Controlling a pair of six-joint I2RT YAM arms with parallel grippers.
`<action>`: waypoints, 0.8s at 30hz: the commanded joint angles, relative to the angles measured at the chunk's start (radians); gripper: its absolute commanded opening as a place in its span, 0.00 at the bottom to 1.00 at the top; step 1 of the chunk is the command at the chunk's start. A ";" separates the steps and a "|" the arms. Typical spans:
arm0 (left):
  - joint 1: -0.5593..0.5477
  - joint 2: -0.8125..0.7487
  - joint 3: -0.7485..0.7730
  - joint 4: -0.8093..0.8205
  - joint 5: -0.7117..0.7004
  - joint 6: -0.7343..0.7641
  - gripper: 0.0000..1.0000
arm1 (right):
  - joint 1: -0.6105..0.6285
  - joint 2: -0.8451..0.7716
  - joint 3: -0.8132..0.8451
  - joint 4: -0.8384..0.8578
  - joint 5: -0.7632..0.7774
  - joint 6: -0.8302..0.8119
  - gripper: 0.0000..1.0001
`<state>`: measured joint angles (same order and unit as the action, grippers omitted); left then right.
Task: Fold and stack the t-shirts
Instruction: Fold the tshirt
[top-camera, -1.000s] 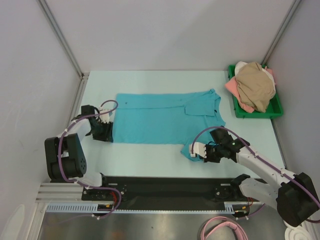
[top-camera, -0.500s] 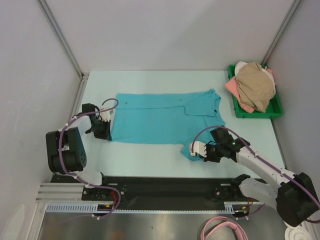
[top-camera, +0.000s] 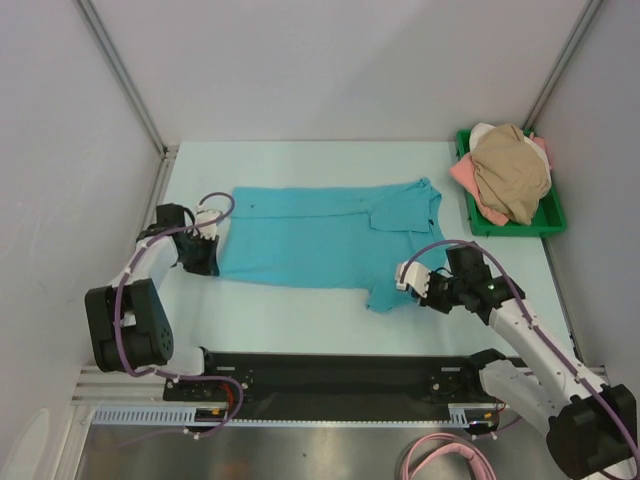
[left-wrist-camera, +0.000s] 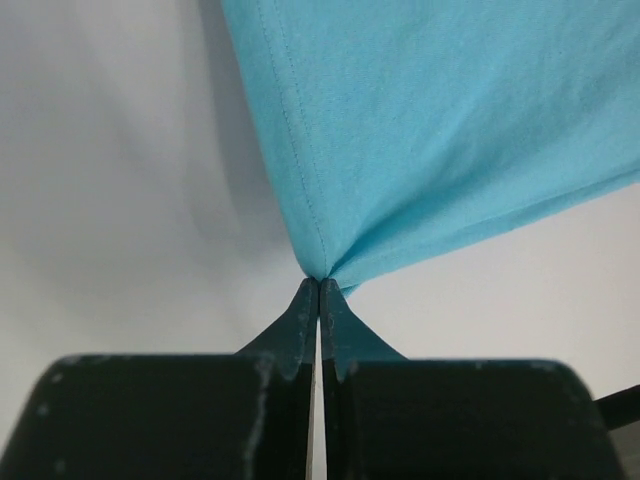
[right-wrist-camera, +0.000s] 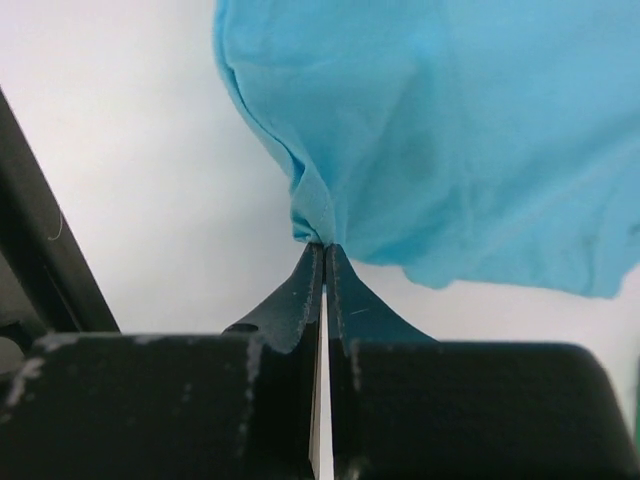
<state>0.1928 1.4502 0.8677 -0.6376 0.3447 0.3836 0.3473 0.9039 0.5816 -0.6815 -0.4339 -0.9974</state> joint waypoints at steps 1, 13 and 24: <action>0.008 -0.047 0.011 -0.030 0.001 0.038 0.01 | -0.028 -0.052 0.070 -0.036 -0.048 0.031 0.00; 0.007 0.061 0.143 -0.042 -0.001 0.051 0.00 | -0.047 0.021 0.205 0.134 0.027 0.169 0.00; 0.002 0.214 0.319 -0.060 0.026 0.032 0.00 | -0.142 0.268 0.394 0.273 0.012 0.192 0.00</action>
<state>0.1928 1.6325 1.1160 -0.6907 0.3454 0.4038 0.2230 1.1416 0.8970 -0.4957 -0.4183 -0.8284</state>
